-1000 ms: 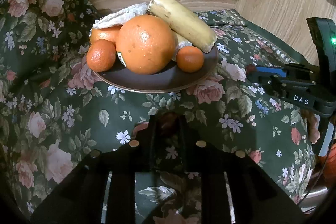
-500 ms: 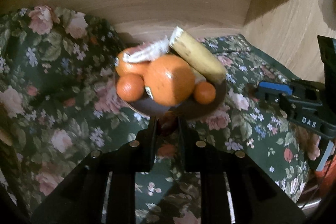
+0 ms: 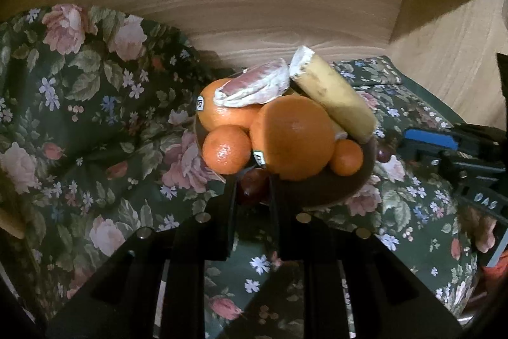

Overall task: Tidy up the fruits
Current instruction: 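Close the right tool around the dark red fruit, then carry the dark red fruit onto the plate and open the right tool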

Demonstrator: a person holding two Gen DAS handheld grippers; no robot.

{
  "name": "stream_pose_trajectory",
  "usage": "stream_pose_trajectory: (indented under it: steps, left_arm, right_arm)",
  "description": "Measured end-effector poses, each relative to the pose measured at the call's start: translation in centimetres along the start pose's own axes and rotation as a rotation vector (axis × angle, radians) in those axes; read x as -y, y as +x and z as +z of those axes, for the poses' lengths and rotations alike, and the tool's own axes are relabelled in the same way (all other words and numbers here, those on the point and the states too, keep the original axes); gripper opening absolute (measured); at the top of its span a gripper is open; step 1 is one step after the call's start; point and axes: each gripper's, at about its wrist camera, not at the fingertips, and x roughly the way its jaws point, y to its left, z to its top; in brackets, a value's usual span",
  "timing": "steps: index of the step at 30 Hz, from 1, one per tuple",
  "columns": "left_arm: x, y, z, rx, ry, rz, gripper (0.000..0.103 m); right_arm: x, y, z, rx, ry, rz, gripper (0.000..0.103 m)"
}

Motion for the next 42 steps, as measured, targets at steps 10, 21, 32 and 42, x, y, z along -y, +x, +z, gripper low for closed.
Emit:
stream_pose_trajectory:
  steps: [10,21,32,42]
  left_arm:
    - [-0.2,1.6,0.0,-0.018,0.001,-0.011,0.019]
    - [-0.3,2.1,-0.3,-0.033,-0.014,-0.026,0.044]
    - [-0.7,0.3,-1.0,-0.004,-0.026,-0.028,0.046]
    - [-0.9,-2.9,-1.2,0.078,-0.038,0.013,0.046]
  right_arm:
    - [1.5,0.5,-1.3,-0.06,-0.004,-0.045,0.03]
    - [0.8,4.9,-0.5,-0.143,-0.059,-0.063,0.03]
    - [1.3,3.3,-0.7,-0.101,-0.024,-0.066,0.019]
    - [-1.5,1.7,0.5,-0.055,-0.06,-0.026,0.019]
